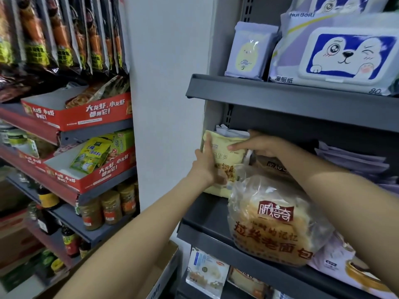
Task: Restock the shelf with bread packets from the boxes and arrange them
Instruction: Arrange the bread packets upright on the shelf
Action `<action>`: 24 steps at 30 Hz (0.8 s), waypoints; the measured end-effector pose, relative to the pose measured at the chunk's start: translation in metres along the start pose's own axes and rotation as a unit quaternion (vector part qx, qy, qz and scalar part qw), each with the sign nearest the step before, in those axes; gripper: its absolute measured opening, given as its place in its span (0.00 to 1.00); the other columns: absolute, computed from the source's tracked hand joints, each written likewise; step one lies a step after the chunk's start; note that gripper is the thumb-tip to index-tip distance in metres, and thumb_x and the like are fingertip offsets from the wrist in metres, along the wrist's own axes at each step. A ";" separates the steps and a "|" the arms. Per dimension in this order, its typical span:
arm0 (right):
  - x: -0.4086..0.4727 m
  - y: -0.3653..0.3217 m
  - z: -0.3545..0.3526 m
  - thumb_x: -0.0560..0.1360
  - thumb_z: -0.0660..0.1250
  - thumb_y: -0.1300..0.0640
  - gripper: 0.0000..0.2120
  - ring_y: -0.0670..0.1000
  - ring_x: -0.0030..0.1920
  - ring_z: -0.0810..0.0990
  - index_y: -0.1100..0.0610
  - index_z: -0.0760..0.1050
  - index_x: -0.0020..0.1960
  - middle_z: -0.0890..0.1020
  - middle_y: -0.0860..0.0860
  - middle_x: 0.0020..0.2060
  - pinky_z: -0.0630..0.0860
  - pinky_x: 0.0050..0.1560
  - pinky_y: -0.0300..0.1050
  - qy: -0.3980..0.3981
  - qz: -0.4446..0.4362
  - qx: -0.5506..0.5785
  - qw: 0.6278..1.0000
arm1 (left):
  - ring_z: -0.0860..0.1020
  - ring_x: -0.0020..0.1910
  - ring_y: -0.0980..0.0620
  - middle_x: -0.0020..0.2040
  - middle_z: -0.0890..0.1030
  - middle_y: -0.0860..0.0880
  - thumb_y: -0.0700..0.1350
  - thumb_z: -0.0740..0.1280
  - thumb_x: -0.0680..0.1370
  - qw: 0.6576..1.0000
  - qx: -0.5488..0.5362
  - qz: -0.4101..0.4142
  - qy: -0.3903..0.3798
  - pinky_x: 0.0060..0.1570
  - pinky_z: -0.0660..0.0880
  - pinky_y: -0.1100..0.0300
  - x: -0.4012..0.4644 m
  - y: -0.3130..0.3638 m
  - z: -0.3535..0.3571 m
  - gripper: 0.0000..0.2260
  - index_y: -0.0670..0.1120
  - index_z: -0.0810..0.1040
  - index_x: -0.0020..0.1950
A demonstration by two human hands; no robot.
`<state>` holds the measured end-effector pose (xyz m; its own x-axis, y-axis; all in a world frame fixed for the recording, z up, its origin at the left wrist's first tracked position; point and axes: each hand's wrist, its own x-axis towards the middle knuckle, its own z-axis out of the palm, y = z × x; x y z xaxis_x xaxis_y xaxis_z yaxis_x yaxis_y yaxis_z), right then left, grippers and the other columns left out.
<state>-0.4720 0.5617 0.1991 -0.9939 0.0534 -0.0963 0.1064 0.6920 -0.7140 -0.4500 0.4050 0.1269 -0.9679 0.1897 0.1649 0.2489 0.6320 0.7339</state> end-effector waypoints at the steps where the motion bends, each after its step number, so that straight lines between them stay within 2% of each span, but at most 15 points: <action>1: 0.001 0.000 -0.003 0.55 0.82 0.47 0.50 0.54 0.63 0.75 0.59 0.62 0.70 0.74 0.52 0.63 0.75 0.61 0.52 -0.015 -0.002 0.001 1.000 | 0.72 0.61 0.39 0.66 0.60 0.42 0.42 0.78 0.66 1.000 0.026 0.017 0.001 0.64 0.69 0.49 0.000 0.001 0.000 0.57 0.57 0.34 0.76; 2: 0.001 0.001 -0.005 0.55 0.82 0.47 0.49 0.54 0.63 0.74 0.58 0.64 0.69 0.74 0.51 0.63 0.74 0.63 0.53 -0.023 -0.012 -0.013 1.000 | 0.73 0.60 0.38 0.67 0.59 0.41 0.42 0.78 0.66 0.998 0.054 0.035 0.000 0.63 0.71 0.48 0.002 0.001 0.001 0.57 0.59 0.34 0.75; 5: -0.006 0.007 -0.006 0.63 0.78 0.47 0.39 0.52 0.66 0.70 0.54 0.66 0.70 0.70 0.48 0.66 0.70 0.67 0.51 -0.007 -0.047 -0.088 0.995 | 0.71 0.64 0.37 0.70 0.54 0.41 0.42 0.77 0.66 0.991 0.101 0.084 -0.008 0.65 0.70 0.49 0.006 -0.002 0.002 0.54 0.60 0.40 0.76; 8: -0.007 0.014 -0.006 0.66 0.76 0.47 0.38 0.51 0.67 0.69 0.54 0.65 0.71 0.68 0.48 0.69 0.68 0.66 0.45 0.010 -0.062 -0.108 0.992 | 0.68 0.68 0.39 0.72 0.51 0.42 0.40 0.79 0.65 0.989 0.087 0.114 -0.019 0.66 0.69 0.53 0.009 -0.005 0.002 0.54 0.59 0.44 0.77; 10: -0.010 0.007 -0.008 0.69 0.73 0.46 0.36 0.52 0.69 0.67 0.55 0.63 0.72 0.67 0.50 0.70 0.65 0.64 0.42 -0.008 -0.060 -0.154 0.986 | 0.69 0.68 0.39 0.73 0.51 0.42 0.42 0.79 0.64 0.989 0.089 0.114 -0.028 0.65 0.69 0.53 0.010 -0.005 -0.001 0.55 0.60 0.44 0.77; 12: -0.015 -0.006 -0.013 0.69 0.71 0.43 0.40 0.54 0.71 0.64 0.55 0.59 0.74 0.62 0.52 0.73 0.64 0.65 0.44 -0.017 -0.053 -0.234 0.971 | 0.69 0.66 0.39 0.73 0.54 0.42 0.47 0.79 0.64 0.987 0.125 0.098 -0.031 0.62 0.70 0.50 0.009 -0.004 -0.003 0.55 0.61 0.41 0.76; 14: -0.018 -0.015 -0.018 0.68 0.72 0.42 0.46 0.55 0.75 0.57 0.54 0.51 0.76 0.54 0.54 0.76 0.61 0.69 0.47 -0.005 -0.059 -0.298 0.953 | 0.65 0.68 0.41 0.72 0.56 0.42 0.55 0.78 0.64 0.974 0.211 0.079 -0.005 0.62 0.69 0.48 0.004 -0.005 -0.006 0.55 0.59 0.39 0.76; 16: -0.020 -0.016 -0.017 0.67 0.73 0.42 0.51 0.56 0.77 0.49 0.53 0.45 0.77 0.47 0.55 0.77 0.54 0.73 0.49 -0.007 -0.060 -0.357 0.932 | 0.57 0.71 0.42 0.74 0.52 0.41 0.60 0.76 0.63 0.932 0.343 0.101 0.050 0.66 0.63 0.50 -0.002 -0.008 -0.008 0.57 0.54 0.38 0.77; 17: -0.019 -0.014 -0.015 0.68 0.73 0.43 0.49 0.55 0.76 0.52 0.54 0.47 0.77 0.49 0.55 0.77 0.55 0.73 0.48 -0.012 -0.054 -0.380 0.923 | 0.53 0.74 0.42 0.76 0.47 0.41 0.61 0.75 0.63 0.908 0.394 0.125 0.071 0.69 0.60 0.51 -0.005 -0.010 -0.009 0.57 0.52 0.38 0.77; 18: -0.017 -0.011 -0.011 0.69 0.73 0.44 0.44 0.55 0.73 0.60 0.56 0.53 0.76 0.57 0.56 0.75 0.61 0.70 0.46 -0.018 -0.050 -0.394 0.918 | 0.49 0.76 0.42 0.77 0.43 0.41 0.62 0.75 0.64 0.890 0.424 0.147 0.083 0.72 0.56 0.52 -0.006 -0.011 -0.010 0.57 0.49 0.37 0.77; 19: -0.015 -0.008 -0.007 0.70 0.72 0.46 0.37 0.54 0.66 0.70 0.57 0.61 0.72 0.67 0.57 0.71 0.68 0.63 0.44 -0.023 -0.045 -0.400 0.915 | 0.45 0.77 0.42 0.77 0.39 0.42 0.62 0.74 0.65 0.878 0.443 0.163 0.082 0.74 0.52 0.53 -0.006 -0.013 -0.011 0.57 0.48 0.36 0.77; 20: -0.012 -0.006 -0.005 0.70 0.71 0.48 0.30 0.53 0.57 0.75 0.58 0.67 0.67 0.74 0.57 0.64 0.71 0.54 0.42 -0.027 -0.041 -0.401 0.915 | 0.42 0.77 0.44 0.78 0.38 0.43 0.62 0.74 0.65 0.873 0.451 0.173 0.072 0.75 0.48 0.54 -0.004 -0.015 -0.010 0.58 0.46 0.35 0.77; 22: -0.010 -0.003 0.000 0.72 0.70 0.50 0.24 0.53 0.50 0.76 0.60 0.71 0.63 0.78 0.57 0.58 0.70 0.46 0.40 -0.028 -0.037 -0.406 0.913 | 0.42 0.78 0.45 0.78 0.42 0.45 0.61 0.75 0.64 0.878 0.443 0.172 0.045 0.75 0.45 0.55 -0.001 -0.016 -0.007 0.59 0.45 0.35 0.77; 24: -0.010 -0.002 0.001 0.72 0.70 0.50 0.24 0.53 0.49 0.75 0.61 0.71 0.63 0.78 0.57 0.58 0.69 0.45 0.41 -0.020 -0.040 -0.399 0.916 | 0.44 0.78 0.46 0.78 0.45 0.46 0.61 0.77 0.62 0.888 0.428 0.165 0.036 0.75 0.45 0.55 0.001 -0.015 -0.006 0.60 0.46 0.37 0.77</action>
<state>-0.4627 0.5592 0.2005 -0.9941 -0.0361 -0.1027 -0.0376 0.9992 0.0126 -0.4550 0.3918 0.1200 -0.8296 0.4419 0.3414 0.4249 0.8962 -0.1275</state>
